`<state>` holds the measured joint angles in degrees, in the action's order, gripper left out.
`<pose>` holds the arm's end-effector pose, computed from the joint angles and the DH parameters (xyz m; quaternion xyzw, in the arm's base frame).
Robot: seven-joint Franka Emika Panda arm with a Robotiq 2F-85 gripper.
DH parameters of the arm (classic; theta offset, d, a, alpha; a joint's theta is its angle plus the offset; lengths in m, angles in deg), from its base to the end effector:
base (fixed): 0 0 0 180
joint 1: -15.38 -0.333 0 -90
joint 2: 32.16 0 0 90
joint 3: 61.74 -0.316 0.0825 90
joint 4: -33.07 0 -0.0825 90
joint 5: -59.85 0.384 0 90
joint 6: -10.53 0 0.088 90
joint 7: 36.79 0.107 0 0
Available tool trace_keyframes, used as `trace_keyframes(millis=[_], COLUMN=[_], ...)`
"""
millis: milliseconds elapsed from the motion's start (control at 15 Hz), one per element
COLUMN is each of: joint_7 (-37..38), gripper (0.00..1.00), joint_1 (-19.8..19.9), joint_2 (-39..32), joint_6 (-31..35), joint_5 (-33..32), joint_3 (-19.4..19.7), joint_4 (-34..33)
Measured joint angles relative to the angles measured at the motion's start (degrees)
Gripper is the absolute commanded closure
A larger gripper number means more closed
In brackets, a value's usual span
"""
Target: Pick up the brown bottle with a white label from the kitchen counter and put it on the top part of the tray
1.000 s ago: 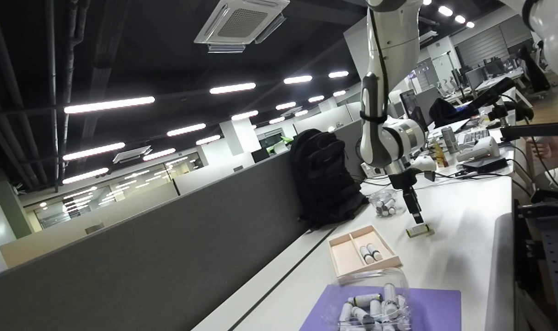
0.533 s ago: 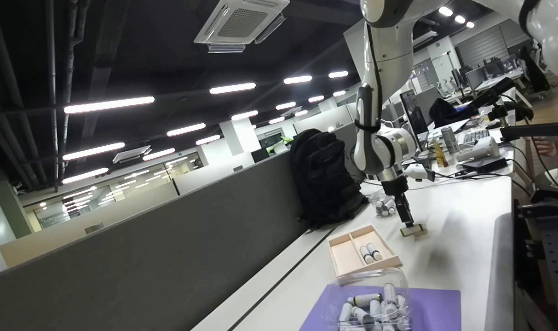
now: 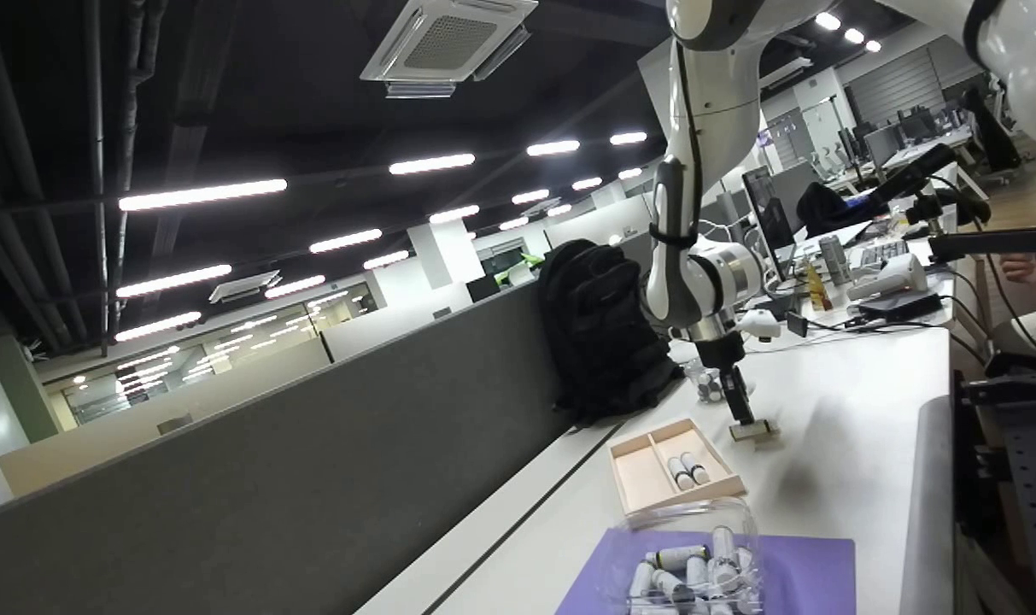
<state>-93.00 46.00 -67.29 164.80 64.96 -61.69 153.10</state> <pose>0.4902 -0.2941 0.1217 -0.9832 -0.1816 -0.0073 0.0190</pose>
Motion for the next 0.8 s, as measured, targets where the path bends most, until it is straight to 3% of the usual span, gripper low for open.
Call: trace_keyframes(millis=[400,467,600,667,800], joint_7=[-0.3,-0.3,-0.4,-0.4,-0.4], gripper=[0.04,0.01,0.00,0.28,0.28], joint_1=[-0.1,-0.2,-0.4,-0.5,-0.8], joint_2=[0.0,0.0,0.0,0.0,-0.1], joint_6=[0.0,0.0,0.0,0.0,0.0], joint_5=[0.0,0.0,0.0,0.0,-0.1], joint_3=[-0.5,-0.5,-0.5,-0.5,-0.5], joint_4=[0.0,0.1,0.1,0.2,0.2])
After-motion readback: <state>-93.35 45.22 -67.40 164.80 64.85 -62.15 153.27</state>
